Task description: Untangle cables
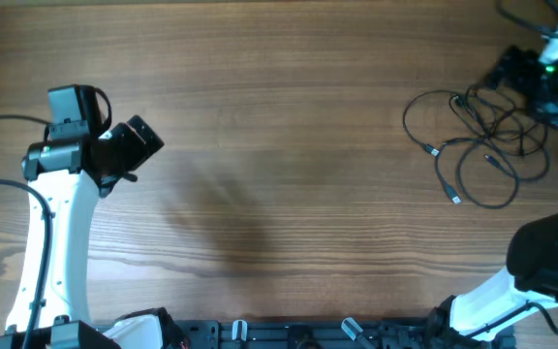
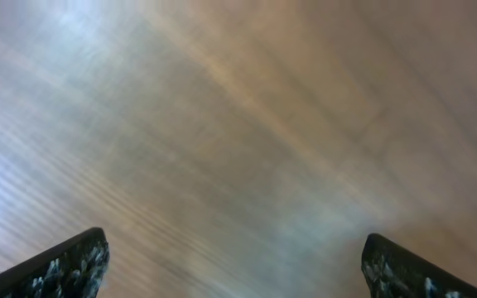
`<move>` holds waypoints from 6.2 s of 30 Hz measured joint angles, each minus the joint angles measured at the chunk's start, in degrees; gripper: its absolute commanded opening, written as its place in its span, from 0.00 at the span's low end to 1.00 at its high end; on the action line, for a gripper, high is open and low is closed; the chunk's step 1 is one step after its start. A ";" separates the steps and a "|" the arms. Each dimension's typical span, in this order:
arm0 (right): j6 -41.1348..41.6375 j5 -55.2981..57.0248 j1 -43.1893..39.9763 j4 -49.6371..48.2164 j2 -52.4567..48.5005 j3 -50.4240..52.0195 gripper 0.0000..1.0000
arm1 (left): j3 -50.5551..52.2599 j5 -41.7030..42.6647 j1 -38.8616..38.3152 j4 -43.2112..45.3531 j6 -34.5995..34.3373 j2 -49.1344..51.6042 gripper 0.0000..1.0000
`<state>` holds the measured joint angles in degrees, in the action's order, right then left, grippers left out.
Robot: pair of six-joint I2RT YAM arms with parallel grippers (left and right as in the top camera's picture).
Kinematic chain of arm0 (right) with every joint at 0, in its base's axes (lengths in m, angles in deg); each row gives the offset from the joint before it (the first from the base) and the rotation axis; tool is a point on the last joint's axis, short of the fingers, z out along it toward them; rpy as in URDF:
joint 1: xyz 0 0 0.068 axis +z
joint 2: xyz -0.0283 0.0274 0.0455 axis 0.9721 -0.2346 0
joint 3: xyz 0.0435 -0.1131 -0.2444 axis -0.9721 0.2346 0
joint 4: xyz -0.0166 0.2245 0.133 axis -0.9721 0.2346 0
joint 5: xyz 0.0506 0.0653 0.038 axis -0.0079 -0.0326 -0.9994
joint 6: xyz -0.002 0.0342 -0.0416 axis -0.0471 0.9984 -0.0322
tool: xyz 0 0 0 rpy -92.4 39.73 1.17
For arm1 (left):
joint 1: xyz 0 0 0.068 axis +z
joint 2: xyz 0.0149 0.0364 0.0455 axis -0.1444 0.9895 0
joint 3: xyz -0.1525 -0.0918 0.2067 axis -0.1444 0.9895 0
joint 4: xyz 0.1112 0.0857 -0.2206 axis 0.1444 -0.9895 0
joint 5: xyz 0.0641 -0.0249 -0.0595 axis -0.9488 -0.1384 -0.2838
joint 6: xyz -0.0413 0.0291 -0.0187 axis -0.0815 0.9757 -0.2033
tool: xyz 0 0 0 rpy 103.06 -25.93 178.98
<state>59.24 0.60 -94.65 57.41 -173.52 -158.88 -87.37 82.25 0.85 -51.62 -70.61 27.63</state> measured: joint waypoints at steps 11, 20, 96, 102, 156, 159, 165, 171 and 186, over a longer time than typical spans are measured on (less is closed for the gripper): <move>-5.66 2.08 17.07 0.74 0.00 0.00 0.89 | -0.02 -5.42 -19.08 6.49 5.99 0.00 1.00; -2.23 8.70 20.68 4.92 0.00 0.00 0.75 | 0.00 -10.95 -21.53 -7.10 6.80 0.00 1.00; 1.79 11.06 20.70 -18.34 78.79 55.49 1.00 | 16.46 -11.47 -21.53 -1.81 3.26 -44.59 1.00; 1.81 10.99 20.70 -24.13 88.98 67.23 1.00 | 16.61 -11.47 -21.53 -1.84 2.93 -44.59 1.00; -6.21 12.07 20.70 -77.35 104.76 108.80 1.00 | 16.90 -11.45 -21.53 -1.86 2.91 -44.59 1.00; -6.21 12.07 20.70 -77.35 104.76 108.80 1.00 | 16.90 -11.45 -21.53 -1.86 2.91 -44.59 1.00; -6.21 12.07 20.70 -77.33 104.76 108.80 1.00 | 16.90 -11.47 -21.53 -1.86 2.91 -44.59 1.00; -6.21 12.07 20.70 -77.35 104.76 108.80 1.00 | 16.90 -11.47 -21.53 -1.86 2.91 -44.59 1.00; -6.21 12.07 20.70 -77.35 104.76 108.80 1.00 | 16.90 -11.52 -21.53 -1.86 2.97 -44.59 1.00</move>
<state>53.03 12.67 -73.95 -19.94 -68.76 -50.08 -70.47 70.73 -20.68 -53.47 -67.63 -16.96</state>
